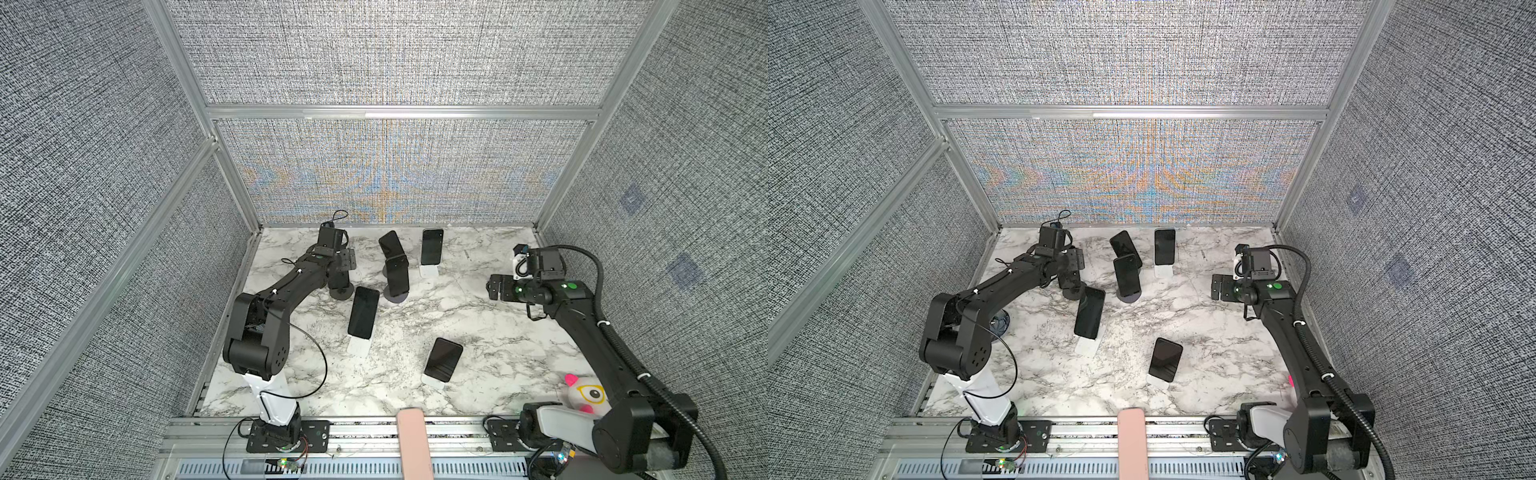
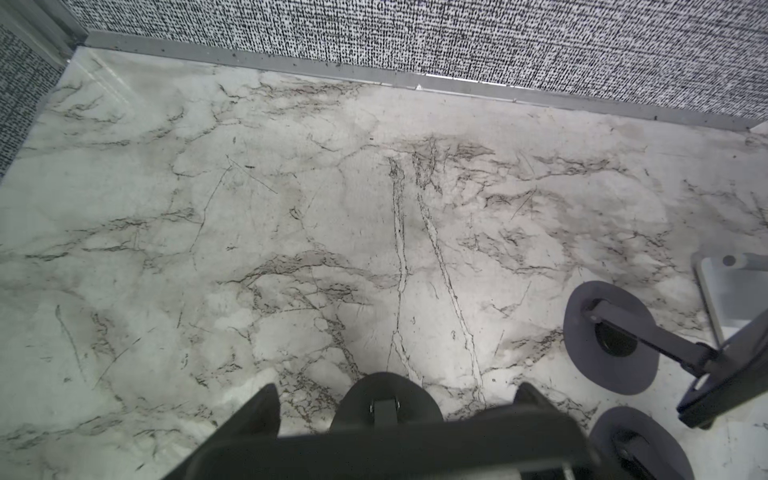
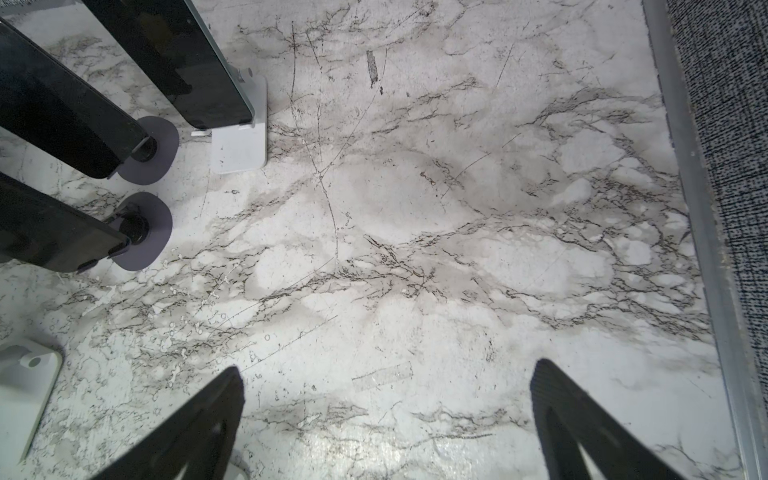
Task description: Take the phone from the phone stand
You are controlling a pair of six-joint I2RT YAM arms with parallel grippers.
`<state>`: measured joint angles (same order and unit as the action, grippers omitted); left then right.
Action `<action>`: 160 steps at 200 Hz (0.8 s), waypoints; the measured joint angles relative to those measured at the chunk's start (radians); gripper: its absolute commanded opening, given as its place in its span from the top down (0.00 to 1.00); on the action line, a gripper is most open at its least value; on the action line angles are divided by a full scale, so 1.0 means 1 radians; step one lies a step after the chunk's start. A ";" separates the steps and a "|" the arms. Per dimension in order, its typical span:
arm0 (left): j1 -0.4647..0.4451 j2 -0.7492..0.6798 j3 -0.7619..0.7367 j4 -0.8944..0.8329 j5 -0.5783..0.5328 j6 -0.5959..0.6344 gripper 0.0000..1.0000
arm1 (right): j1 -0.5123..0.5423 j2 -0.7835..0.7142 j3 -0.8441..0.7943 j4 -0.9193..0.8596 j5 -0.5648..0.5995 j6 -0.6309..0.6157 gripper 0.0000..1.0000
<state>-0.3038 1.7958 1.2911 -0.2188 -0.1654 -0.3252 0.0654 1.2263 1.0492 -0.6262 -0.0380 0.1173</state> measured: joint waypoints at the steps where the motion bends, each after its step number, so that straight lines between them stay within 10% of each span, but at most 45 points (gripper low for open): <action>1: 0.000 0.000 0.000 0.000 0.000 0.000 0.13 | 0.000 0.000 0.000 0.000 0.000 0.000 0.03; 160: 0.000 -0.022 0.077 -0.160 -0.040 -0.049 0.32 | -0.019 -0.035 -0.023 0.001 -0.010 0.001 0.06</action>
<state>-0.3035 1.7737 1.3678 -0.3786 -0.2054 -0.3744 0.0467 1.1912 1.0267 -0.6250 -0.0475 0.1184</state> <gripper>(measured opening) 0.728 0.942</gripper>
